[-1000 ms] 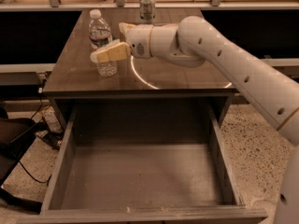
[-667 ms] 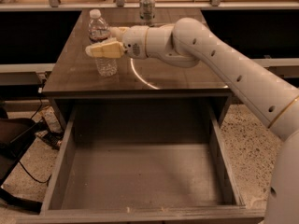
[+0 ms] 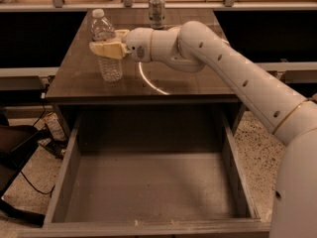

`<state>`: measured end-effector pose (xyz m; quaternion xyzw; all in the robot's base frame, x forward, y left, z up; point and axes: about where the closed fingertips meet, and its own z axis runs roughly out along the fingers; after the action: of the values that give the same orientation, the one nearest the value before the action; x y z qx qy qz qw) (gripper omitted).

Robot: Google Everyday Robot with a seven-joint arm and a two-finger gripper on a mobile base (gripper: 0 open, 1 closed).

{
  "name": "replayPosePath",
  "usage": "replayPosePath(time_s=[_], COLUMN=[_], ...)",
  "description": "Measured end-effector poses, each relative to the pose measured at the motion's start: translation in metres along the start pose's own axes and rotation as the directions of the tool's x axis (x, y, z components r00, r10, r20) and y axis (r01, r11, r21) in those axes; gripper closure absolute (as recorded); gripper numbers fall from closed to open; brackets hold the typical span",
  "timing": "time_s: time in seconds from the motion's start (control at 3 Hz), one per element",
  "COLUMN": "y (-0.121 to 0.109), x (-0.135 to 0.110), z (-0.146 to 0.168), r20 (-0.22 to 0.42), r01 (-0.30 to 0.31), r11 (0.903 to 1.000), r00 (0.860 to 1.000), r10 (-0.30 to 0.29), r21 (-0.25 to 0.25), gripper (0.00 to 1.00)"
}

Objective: Place water bottle into top drawer

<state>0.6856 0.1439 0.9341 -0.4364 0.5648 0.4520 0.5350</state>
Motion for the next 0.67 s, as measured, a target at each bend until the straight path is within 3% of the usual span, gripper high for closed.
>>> replayPosePath(time_s=[0.33, 0.67], y=[0.0016, 0.0028], x=[-0.0003, -0.0005], z=[0.0024, 0.0042], r20=[0.001, 0.001], r01=[0.000, 0.000], r11=[1.0000, 1.0000], r00=[1.000, 1.000], r10=[0.000, 0.000], r21=[-0.005, -0.008], gripper=[0.95, 1.00])
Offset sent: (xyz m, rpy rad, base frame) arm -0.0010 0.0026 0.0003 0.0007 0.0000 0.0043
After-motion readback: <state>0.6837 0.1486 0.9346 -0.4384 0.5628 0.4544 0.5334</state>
